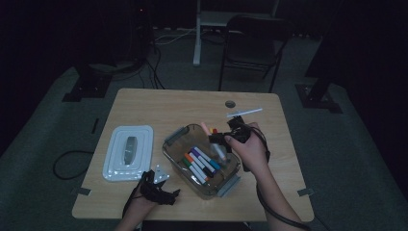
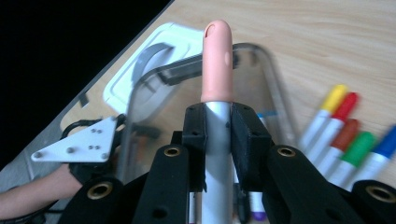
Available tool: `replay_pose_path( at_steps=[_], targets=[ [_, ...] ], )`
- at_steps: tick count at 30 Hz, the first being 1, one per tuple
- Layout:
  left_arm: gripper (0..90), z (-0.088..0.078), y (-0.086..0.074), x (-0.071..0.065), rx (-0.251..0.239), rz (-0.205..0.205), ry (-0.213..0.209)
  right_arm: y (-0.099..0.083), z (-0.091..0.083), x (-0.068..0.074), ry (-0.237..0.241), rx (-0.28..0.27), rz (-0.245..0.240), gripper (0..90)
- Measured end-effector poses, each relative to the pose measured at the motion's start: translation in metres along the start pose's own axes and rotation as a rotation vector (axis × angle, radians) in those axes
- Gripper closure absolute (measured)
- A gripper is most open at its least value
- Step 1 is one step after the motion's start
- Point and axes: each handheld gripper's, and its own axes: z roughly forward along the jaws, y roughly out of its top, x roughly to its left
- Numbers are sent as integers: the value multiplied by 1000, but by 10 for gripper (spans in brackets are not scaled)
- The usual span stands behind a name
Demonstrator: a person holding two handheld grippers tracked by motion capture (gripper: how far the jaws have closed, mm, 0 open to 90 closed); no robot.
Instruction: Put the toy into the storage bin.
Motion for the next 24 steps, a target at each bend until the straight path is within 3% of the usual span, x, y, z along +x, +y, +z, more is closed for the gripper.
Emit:
replay_pose_path(
  at_steps=[5,10,16,24],
  targets=[
    [5,0,0,0,0,0,-1,-1,26,16,39,63,-32,765],
    [5,0,0,0,-1,0,0,-3,56,27,47,131,-51,765],
    [5,0,0,0,0,0,0,-9,88,30,38,226,-54,764],
    [5,0,0,0,-4,-1,2,-20,121,22,17,346,-32,765]
  ],
)
